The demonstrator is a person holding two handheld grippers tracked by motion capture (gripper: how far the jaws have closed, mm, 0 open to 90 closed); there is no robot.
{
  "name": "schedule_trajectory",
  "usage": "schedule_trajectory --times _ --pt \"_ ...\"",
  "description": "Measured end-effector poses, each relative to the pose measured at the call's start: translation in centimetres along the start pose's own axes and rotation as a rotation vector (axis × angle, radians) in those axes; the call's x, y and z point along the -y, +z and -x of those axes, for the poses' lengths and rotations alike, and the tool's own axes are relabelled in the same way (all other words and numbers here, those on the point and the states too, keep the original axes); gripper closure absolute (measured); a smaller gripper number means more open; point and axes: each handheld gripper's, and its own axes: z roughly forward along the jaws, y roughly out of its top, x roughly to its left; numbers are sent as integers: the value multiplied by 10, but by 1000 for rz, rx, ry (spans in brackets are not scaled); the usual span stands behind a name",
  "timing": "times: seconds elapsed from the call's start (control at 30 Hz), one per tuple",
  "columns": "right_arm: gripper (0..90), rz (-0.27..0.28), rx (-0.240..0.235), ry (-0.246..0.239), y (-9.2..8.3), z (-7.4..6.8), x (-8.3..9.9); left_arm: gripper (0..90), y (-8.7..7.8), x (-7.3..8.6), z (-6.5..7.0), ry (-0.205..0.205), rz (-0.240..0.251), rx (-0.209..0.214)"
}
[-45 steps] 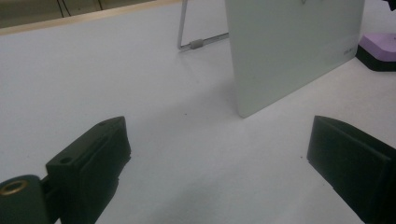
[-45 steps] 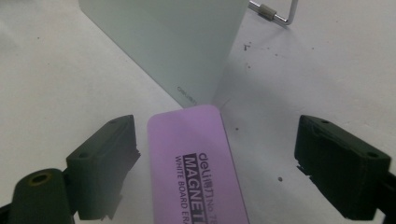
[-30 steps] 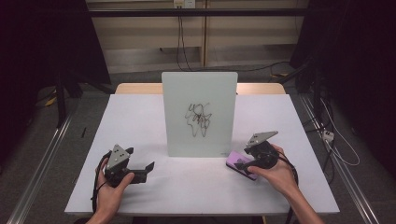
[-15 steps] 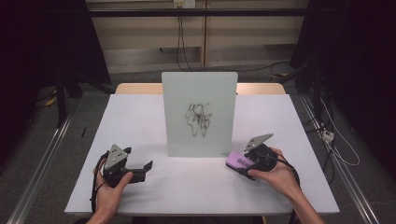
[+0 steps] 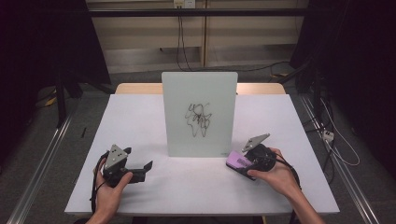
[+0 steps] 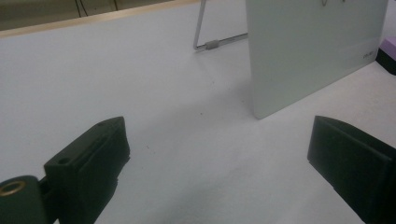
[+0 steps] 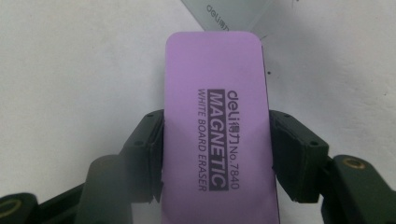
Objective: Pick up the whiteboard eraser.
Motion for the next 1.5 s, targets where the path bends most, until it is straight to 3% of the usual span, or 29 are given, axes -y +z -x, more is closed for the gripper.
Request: schedule_trajectory --times 0.3,1.0,1.5 --pt "413 16 23 18 -1 0 1 52 0 0 1 8 0 7" --pt "415 113 -44 32 -14 -6 -1 52 1 1 1 5 -8 16" --pt "415 193 -50 27 -20 -12 -7 52 0 2 1 9 -13 17"
